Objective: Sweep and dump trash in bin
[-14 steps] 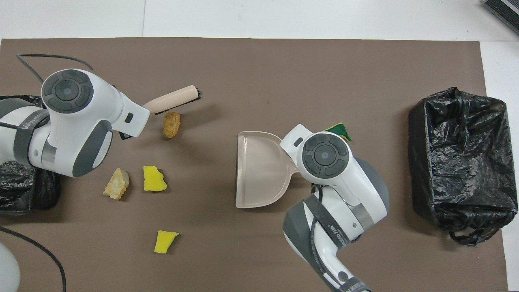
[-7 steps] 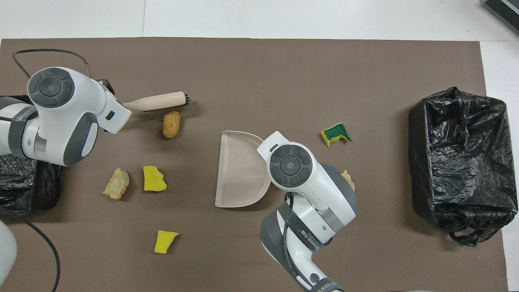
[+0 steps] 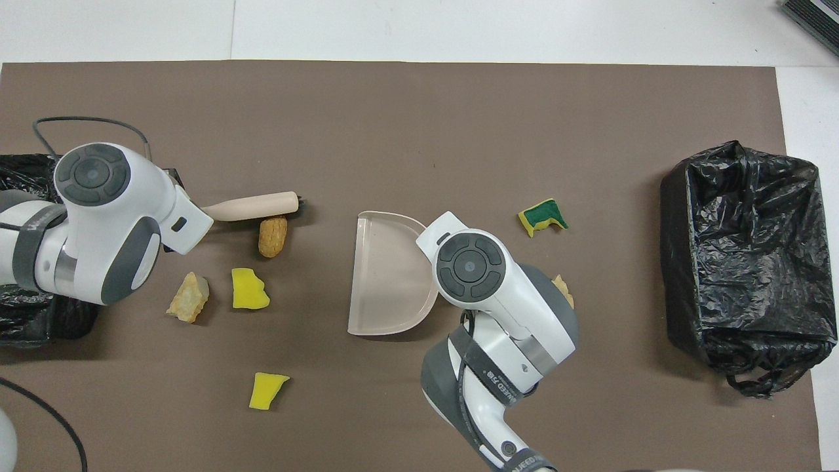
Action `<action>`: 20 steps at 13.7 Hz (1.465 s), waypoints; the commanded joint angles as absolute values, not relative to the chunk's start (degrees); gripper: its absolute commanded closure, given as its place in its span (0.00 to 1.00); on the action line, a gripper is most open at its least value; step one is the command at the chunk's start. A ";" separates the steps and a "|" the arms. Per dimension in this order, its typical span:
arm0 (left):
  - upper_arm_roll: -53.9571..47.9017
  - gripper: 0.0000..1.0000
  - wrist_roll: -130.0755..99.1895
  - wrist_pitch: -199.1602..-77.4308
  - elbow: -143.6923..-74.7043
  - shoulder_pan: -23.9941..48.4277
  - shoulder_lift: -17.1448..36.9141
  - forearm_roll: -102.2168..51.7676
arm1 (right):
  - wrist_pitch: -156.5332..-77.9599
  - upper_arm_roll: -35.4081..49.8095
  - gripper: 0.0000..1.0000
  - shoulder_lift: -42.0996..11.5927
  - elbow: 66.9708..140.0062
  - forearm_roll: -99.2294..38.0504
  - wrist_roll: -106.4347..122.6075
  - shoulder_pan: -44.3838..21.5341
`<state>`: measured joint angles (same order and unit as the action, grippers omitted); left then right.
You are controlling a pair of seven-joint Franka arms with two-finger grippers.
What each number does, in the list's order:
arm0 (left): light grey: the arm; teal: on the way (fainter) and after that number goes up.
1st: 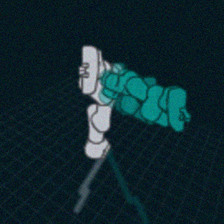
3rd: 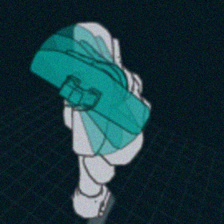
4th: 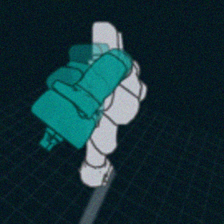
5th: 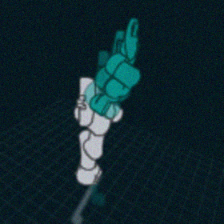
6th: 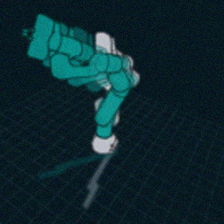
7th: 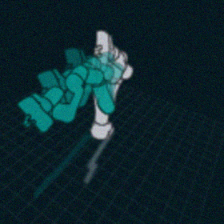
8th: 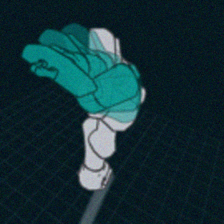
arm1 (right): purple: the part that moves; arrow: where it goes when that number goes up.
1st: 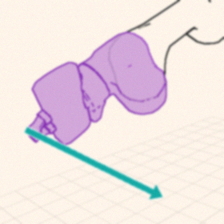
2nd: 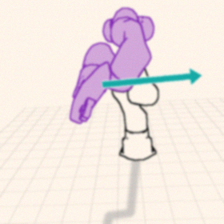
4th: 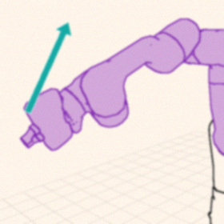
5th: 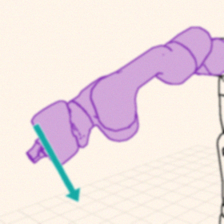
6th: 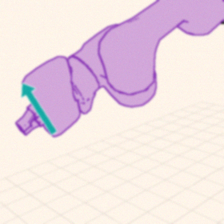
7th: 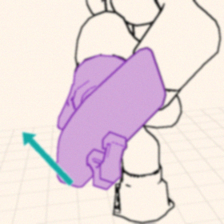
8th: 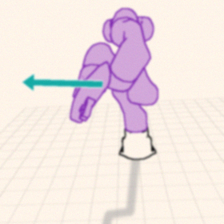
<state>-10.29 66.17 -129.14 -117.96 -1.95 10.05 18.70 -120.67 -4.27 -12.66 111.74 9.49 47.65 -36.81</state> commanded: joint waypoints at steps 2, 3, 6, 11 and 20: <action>-10.63 1.00 66.71 -125.52 -128.84 -2.46 -0.78 19.60 | -120.23 -4.13 1.00 -13.27 111.36 8.79 47.72 -36.83; -10.63 1.00 65.84 -123.85 -129.46 -1.85 -2.10 19.60 | -120.15 -4.13 1.00 -13.18 111.44 8.79 47.72 -36.83; -10.81 1.00 64.43 -120.06 -128.41 -1.76 -6.13 19.16 | -119.71 -4.13 1.00 -12.92 111.71 8.88 48.42 -37.35; -10.46 1.00 49.62 -111.98 -129.54 -2.90 -11.51 18.98 | -119.09 -4.13 1.00 -12.74 111.97 9.40 49.48 -37.35; -10.46 1.00 11.21 -110.57 -137.62 -6.94 -14.49 18.98 | -119.00 -4.13 1.00 -12.48 112.59 9.41 49.57 -37.35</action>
